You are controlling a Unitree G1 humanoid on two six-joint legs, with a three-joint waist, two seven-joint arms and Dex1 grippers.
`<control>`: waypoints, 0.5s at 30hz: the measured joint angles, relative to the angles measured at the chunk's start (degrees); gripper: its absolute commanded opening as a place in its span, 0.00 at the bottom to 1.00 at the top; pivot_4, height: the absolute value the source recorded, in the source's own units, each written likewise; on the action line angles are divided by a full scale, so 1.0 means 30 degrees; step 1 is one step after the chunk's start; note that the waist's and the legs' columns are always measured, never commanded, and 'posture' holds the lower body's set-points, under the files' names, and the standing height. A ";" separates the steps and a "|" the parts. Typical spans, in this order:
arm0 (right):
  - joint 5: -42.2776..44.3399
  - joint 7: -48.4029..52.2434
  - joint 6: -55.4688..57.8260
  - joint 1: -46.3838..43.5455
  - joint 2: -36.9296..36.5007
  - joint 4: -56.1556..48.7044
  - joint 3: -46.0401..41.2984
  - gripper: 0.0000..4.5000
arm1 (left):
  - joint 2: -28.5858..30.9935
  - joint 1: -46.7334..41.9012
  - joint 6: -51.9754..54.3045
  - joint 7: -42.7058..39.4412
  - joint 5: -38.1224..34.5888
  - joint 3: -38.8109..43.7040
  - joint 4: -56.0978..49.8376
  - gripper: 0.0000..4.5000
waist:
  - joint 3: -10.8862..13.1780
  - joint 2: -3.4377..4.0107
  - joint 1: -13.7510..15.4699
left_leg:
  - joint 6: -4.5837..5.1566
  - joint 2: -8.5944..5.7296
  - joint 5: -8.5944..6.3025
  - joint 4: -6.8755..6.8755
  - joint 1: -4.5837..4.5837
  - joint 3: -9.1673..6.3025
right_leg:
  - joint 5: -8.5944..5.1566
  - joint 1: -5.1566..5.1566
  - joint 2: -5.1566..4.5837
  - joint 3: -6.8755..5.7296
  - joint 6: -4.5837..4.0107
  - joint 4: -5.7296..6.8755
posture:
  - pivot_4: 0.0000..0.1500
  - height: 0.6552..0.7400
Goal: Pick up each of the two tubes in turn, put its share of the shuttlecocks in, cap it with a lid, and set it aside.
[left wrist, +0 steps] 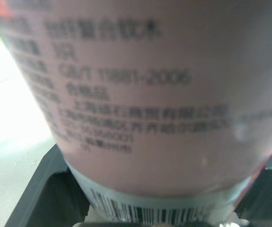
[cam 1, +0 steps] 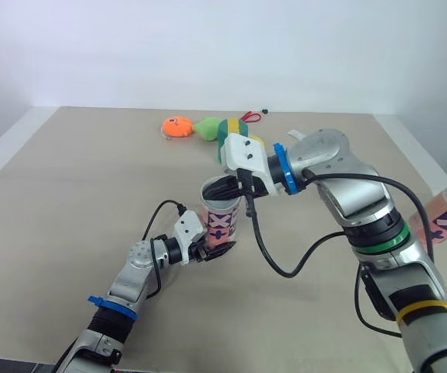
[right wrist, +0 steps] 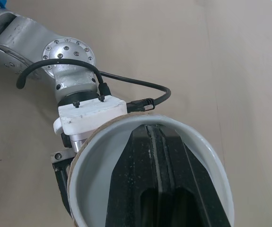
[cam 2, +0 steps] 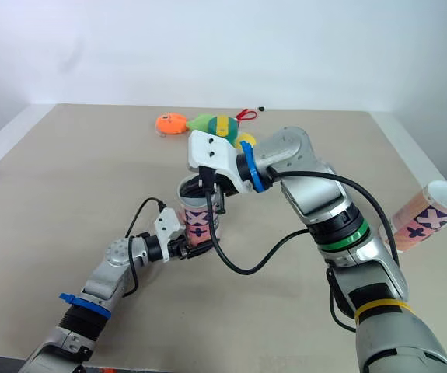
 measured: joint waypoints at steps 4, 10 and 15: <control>0.0013 -0.0197 -0.0012 0.0550 0.0556 0.0368 -0.0159 0.01 | 0.0059 0.0141 -0.0003 0.0003 0.0000 0.0039 0.0099 0.72 | -0.0155 -0.0059 -0.0031 | 0.0000 0.0038 -0.0007 -0.0060 0.0148 0.0027 | -0.0086 0.0070 -0.0003 -0.0001 0.0023 -0.0001 | 1.00 1.00; 0.0023 -0.0373 -0.0018 0.1296 0.1521 0.1267 -0.0664 0.01 | 0.0102 0.0352 -0.0004 0.0004 0.0001 0.0187 0.0361 0.72 | -0.0361 -0.0010 -0.0127 | -0.0077 0.0148 -0.0074 -0.0072 0.0350 0.0022 | -0.0142 0.0217 0.0059 -0.0003 -0.0053 -0.0003 | 1.00 1.00; 0.0021 -0.0420 -0.0225 0.1587 0.2369 0.2288 -0.0703 0.01 | 0.0211 0.0735 0.0002 -0.0041 -0.0001 0.0389 0.0528 0.72 | -0.0607 -0.0054 -0.0354 | -0.0168 0.0184 -0.0133 -0.0218 0.0582 0.0011 | -0.0256 0.0357 0.0092 0.0002 -0.0110 -0.0003 | 1.00 1.00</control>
